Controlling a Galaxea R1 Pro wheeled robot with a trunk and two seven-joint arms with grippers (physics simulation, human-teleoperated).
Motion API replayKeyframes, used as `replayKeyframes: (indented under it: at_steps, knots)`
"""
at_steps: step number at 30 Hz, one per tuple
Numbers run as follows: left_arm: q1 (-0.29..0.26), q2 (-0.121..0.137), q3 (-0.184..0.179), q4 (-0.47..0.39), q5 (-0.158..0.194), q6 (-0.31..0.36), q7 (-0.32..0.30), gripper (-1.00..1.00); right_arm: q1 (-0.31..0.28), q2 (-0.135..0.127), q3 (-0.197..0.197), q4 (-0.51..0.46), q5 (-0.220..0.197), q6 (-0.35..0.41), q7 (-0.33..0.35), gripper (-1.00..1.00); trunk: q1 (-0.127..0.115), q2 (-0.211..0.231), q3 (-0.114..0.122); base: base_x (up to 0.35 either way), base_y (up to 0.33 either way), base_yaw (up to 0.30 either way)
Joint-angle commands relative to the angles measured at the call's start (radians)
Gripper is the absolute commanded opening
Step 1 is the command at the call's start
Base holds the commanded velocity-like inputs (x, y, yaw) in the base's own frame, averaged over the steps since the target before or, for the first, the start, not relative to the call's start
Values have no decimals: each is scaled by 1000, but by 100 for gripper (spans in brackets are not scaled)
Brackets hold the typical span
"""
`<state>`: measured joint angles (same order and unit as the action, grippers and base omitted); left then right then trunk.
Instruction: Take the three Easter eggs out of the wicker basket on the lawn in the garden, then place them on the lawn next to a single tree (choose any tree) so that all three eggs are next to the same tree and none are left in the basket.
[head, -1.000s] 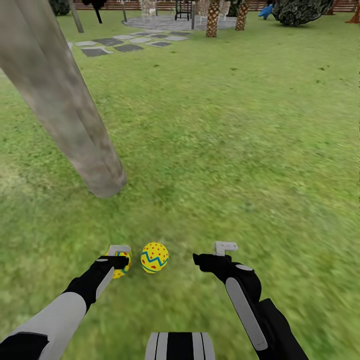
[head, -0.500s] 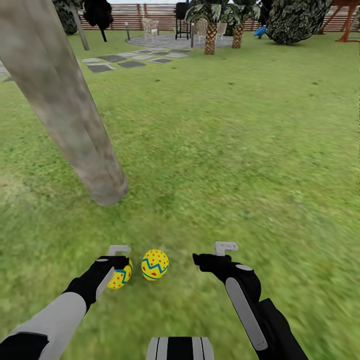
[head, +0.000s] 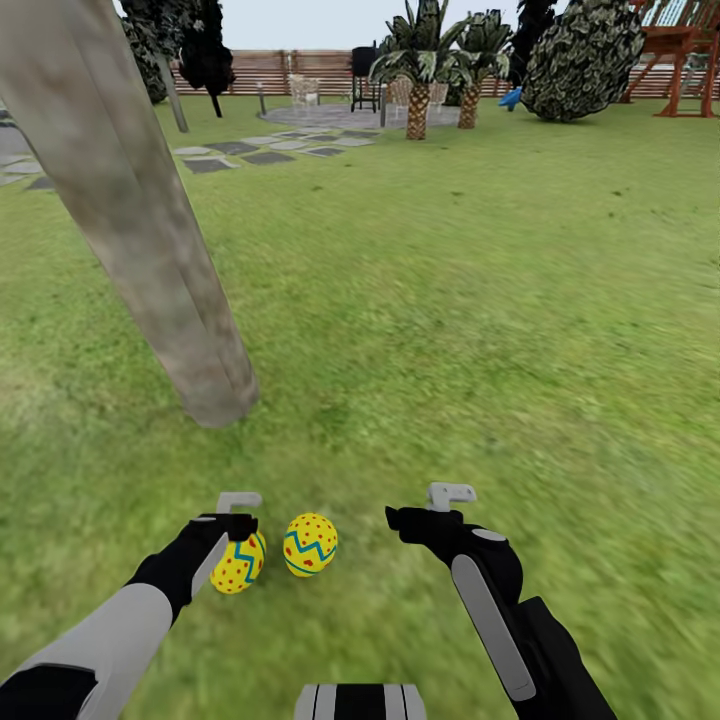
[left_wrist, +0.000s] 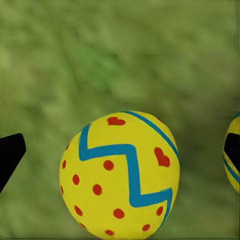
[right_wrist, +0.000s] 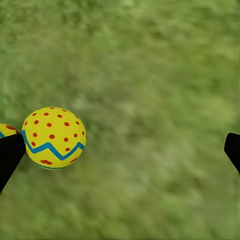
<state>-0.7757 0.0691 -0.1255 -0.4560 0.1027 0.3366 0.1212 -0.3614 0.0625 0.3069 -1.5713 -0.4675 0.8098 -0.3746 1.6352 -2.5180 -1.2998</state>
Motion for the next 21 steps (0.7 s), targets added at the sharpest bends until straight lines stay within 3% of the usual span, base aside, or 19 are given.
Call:
replayKeyframes:
  at_steps: [1, 21]
  knots:
    - [-1, 1, -8, -3, 11, 14, 8, 100, -1, 0, 1, -1, -11, 2, -10, 100, -1, 0, 3, 0, 0, 0]
    - [0, 9, -3, -207, 13, 233, 7, 100, -1, 1, 8, -1, -2, 2, -10, 100, -10, 5, 81, 0, 0, 0]
